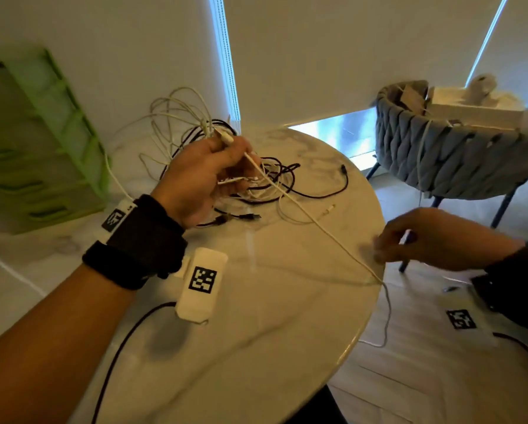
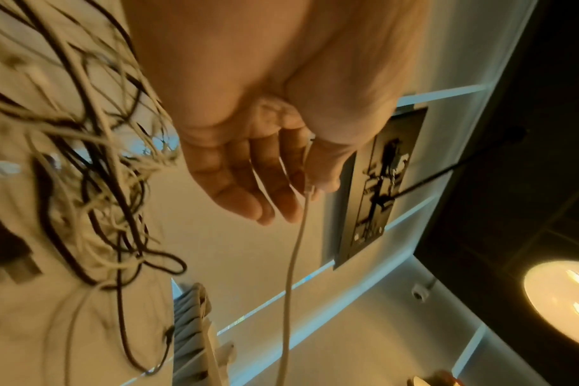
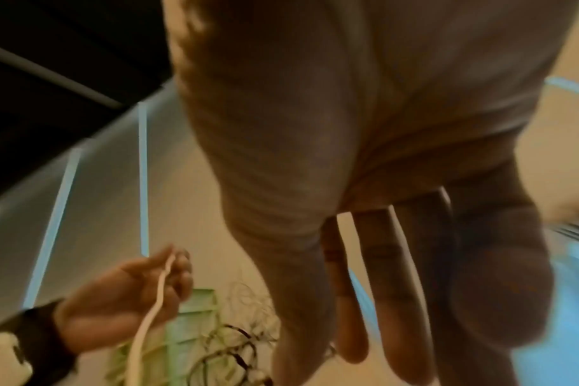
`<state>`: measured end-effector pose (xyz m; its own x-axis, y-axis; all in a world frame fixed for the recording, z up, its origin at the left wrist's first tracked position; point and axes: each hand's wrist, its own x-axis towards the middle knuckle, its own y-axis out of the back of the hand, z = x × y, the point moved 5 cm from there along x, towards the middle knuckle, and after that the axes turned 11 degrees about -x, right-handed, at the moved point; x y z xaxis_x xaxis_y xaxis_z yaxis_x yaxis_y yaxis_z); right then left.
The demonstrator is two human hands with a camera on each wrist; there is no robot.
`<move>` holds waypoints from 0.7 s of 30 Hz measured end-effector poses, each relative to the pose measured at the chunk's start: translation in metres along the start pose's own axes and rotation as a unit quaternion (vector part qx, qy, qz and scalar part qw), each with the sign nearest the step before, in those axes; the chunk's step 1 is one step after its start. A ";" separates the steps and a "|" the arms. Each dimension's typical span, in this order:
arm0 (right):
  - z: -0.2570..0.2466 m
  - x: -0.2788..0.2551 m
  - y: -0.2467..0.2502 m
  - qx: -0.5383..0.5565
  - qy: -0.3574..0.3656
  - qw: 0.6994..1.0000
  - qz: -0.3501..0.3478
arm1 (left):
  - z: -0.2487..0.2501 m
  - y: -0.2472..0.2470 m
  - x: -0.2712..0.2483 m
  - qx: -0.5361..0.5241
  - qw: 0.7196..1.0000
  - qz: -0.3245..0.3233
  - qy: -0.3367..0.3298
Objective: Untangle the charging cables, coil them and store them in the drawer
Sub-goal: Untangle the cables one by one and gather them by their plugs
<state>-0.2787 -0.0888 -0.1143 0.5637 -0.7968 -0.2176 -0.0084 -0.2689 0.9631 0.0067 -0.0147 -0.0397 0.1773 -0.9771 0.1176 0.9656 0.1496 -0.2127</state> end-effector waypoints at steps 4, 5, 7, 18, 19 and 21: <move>-0.062 0.020 0.062 -0.058 0.093 0.993 0.033 | 0.003 0.060 -0.011 -0.157 0.985 0.066 0.022; -0.078 0.029 0.069 -0.057 0.115 0.991 0.031 | 0.001 0.075 -0.013 -0.190 0.978 0.084 0.027; -0.107 0.052 0.075 -0.075 0.148 0.986 0.020 | -0.004 0.102 -0.017 -0.225 0.966 0.119 0.035; -0.232 0.143 0.033 -0.292 0.226 0.928 -0.057 | -0.019 0.181 -0.025 -0.205 0.958 0.188 0.068; -0.241 0.143 0.034 -0.275 0.241 0.930 -0.044 | -0.018 0.190 -0.025 -0.195 0.959 0.195 0.065; -0.264 0.138 0.034 -0.225 0.294 0.929 -0.007 | -0.014 0.209 -0.028 -0.173 0.960 0.214 0.060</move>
<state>0.0170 -0.0654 -0.0700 0.9162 -0.3251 -0.2343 0.2742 0.0822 0.9582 0.2009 0.0417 -0.1011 0.5006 -0.8507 -0.1600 0.6849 0.5023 -0.5278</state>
